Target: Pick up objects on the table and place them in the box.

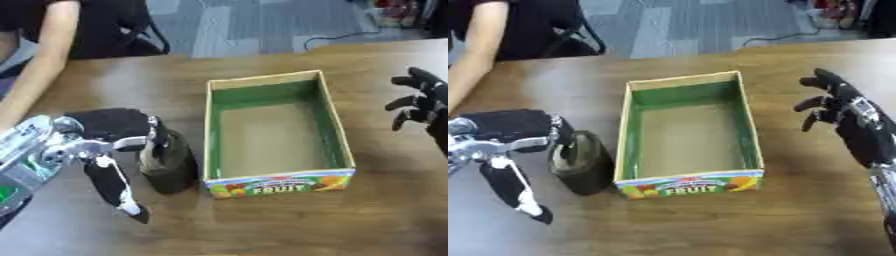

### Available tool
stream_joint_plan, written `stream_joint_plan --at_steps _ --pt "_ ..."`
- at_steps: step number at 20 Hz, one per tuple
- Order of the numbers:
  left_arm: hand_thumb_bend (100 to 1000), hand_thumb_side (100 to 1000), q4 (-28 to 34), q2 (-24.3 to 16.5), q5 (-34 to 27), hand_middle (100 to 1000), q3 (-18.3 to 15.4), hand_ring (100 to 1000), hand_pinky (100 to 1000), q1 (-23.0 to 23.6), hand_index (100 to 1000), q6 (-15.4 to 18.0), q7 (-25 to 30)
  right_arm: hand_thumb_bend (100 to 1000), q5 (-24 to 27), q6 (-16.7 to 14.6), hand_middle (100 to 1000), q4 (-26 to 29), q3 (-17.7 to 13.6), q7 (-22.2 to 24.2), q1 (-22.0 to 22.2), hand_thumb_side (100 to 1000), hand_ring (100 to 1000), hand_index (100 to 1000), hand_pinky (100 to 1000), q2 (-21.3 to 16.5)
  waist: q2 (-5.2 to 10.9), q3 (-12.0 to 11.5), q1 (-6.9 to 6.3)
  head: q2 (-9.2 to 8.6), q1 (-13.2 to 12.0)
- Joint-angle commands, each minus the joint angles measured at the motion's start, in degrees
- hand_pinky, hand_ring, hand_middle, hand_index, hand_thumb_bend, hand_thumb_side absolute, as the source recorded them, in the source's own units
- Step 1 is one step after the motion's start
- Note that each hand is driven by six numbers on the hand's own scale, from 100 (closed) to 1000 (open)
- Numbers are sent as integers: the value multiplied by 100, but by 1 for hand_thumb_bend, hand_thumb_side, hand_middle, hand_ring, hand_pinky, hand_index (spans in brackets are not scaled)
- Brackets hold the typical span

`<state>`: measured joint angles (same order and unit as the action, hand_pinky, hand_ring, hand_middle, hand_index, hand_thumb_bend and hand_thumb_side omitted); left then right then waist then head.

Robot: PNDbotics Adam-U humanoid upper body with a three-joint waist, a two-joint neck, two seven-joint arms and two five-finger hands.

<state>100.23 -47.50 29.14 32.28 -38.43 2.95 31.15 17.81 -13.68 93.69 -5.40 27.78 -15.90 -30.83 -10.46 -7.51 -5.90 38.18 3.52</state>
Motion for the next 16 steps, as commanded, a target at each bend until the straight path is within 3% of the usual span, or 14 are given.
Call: stream_joint_plan --at_steps 1,7,16 --pt "749 330 -147 -58 -34 460 -32 100 100 -33 572 -41 -151 100 1 -7 880 79 -19 16 -53 1000 686 1000 465 -135 80 16 41 -3 21" --pt "732 303 -598 217 164 385 -43 100 100 38 491 -36 -617 100 -6 -18 880 89 -19 21 -105 1000 686 1000 465 -113 -12 86 97 -22 -6" --pt "737 299 -935 418 442 397 -15 100 100 51 497 61 -961 100 -15 -42 880 89 -24 18 -151 1000 687 1000 465 -111 -94 129 134 -1 -1"
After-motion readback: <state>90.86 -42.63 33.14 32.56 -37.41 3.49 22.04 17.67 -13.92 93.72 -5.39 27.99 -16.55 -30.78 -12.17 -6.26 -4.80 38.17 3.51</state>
